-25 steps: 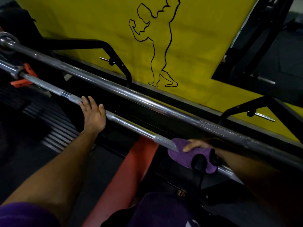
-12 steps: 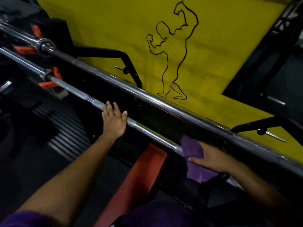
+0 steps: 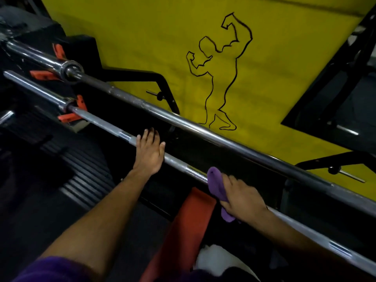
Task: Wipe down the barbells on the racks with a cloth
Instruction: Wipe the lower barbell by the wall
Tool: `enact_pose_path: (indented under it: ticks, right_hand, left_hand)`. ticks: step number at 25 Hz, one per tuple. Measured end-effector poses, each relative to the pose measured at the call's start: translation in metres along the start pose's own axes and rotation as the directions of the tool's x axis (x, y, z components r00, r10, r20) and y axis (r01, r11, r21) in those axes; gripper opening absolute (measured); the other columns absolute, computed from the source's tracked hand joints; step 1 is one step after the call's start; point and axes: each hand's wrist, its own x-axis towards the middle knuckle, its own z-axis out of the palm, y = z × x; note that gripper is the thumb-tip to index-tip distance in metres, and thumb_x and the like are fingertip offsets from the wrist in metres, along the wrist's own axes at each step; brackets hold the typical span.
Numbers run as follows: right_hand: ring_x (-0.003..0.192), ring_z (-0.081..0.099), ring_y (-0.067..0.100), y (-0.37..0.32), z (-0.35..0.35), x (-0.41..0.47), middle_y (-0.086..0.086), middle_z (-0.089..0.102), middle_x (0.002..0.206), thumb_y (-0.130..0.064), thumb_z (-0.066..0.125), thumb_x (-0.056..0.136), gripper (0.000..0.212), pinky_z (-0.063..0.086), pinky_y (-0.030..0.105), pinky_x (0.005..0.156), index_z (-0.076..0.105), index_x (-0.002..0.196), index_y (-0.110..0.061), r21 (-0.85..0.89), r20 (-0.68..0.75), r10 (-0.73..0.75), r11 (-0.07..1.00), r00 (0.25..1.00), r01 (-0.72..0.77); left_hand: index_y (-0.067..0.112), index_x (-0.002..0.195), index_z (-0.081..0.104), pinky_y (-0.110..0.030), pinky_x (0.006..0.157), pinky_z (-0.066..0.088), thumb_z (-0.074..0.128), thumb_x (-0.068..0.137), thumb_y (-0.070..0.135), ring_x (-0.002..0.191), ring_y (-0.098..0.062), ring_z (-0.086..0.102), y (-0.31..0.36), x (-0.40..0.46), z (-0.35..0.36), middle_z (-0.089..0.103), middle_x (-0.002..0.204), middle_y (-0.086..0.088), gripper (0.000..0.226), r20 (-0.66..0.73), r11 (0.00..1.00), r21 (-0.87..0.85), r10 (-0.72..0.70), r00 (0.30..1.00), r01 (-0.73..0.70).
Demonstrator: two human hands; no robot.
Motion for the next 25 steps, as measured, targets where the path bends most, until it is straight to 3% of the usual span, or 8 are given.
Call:
enact_pose_path:
  ticks: [4,7,12,15,19,22,25]
  right_hand:
    - [0.07,0.064,0.027,-0.06,-0.007,0.063,0.008,0.063,0.095,-0.048,0.085,0.059,0.088,0.045,0.032,0.046,0.056,0.132,-0.01,-0.06,-0.081,-0.078,0.996,0.994,0.073]
    - [0.082,0.063,0.027,-0.084,-0.016,0.082,0.009,0.06,0.106,-0.048,0.083,0.067,0.093,0.051,0.036,0.054,0.045,0.144,-0.011,-0.046,-0.062,-0.124,0.992,0.99,0.122]
    - [0.104,0.058,0.026,-0.013,-0.008,0.008,0.004,0.051,0.125,-0.049,0.071,0.081,0.097,0.053,0.038,0.072,0.022,0.159,-0.019,0.041,0.024,-0.047,0.998,0.999,0.046]
    - [0.1,0.06,0.026,-0.006,-0.004,0.005,0.004,0.054,0.122,-0.049,0.068,0.08,0.092,0.054,0.039,0.07,0.026,0.156,-0.019,-0.017,0.018,-0.014,1.0,1.0,0.015]
    - [0.089,0.061,0.03,-0.069,-0.008,0.066,0.011,0.057,0.115,-0.044,0.074,0.076,0.094,0.053,0.039,0.059,0.031,0.153,-0.011,-0.072,-0.057,-0.069,0.995,0.996,0.065]
    - [0.088,0.059,0.031,-0.086,-0.01,0.083,0.017,0.054,0.131,-0.04,0.084,0.068,0.108,0.055,0.038,0.059,0.027,0.156,-0.013,-0.091,-0.096,-0.112,0.991,0.989,0.103]
    - [0.11,0.053,0.035,-0.048,0.009,0.046,0.018,0.027,0.162,-0.034,0.088,0.06,0.125,0.057,0.042,0.08,0.013,0.16,-0.026,-0.09,-0.137,-0.28,0.959,0.95,0.269]
  left_hand:
    - [0.002,0.156,0.029,-0.049,0.124,0.002,0.023,0.109,0.035,0.154,-0.033,0.012,-0.001,0.003,-0.001,0.024,0.164,-0.017,0.058,0.041,0.999,0.036,-0.018,0.999,0.017]
    - [0.004,0.157,0.028,-0.047,0.124,0.0,0.011,0.104,0.043,0.155,-0.031,0.011,-0.006,0.003,0.0,0.023,0.165,-0.016,0.068,0.055,1.0,0.031,-0.006,0.998,0.005]
    - [0.003,0.155,0.031,-0.049,0.124,0.001,0.014,0.105,0.039,0.154,-0.032,0.013,-0.006,0.003,0.003,0.027,0.163,-0.016,0.064,0.021,1.0,-0.002,0.014,1.0,-0.014]
    - [0.002,0.154,0.034,-0.05,0.123,0.001,0.018,0.105,0.038,0.153,-0.033,0.015,-0.006,0.004,0.004,0.03,0.162,-0.016,0.063,-0.009,1.0,-0.005,0.021,1.0,-0.021]
    - [0.003,0.153,0.035,-0.052,0.123,0.003,0.008,0.099,0.046,0.153,-0.033,0.015,-0.006,0.004,0.002,0.03,0.162,-0.016,0.074,0.019,1.0,0.007,0.017,1.0,-0.017]
    - [0.004,0.155,0.032,-0.05,0.123,0.001,0.003,0.097,0.048,0.154,-0.032,0.012,-0.006,0.005,-0.002,0.026,0.164,-0.016,0.079,0.05,1.0,0.012,0.018,0.999,-0.018]
    - [0.003,0.156,0.03,-0.049,0.123,-0.001,0.01,0.101,0.046,0.155,-0.032,0.01,-0.004,0.005,-0.005,0.025,0.164,-0.015,0.072,0.074,1.0,0.011,0.006,0.997,-0.007]
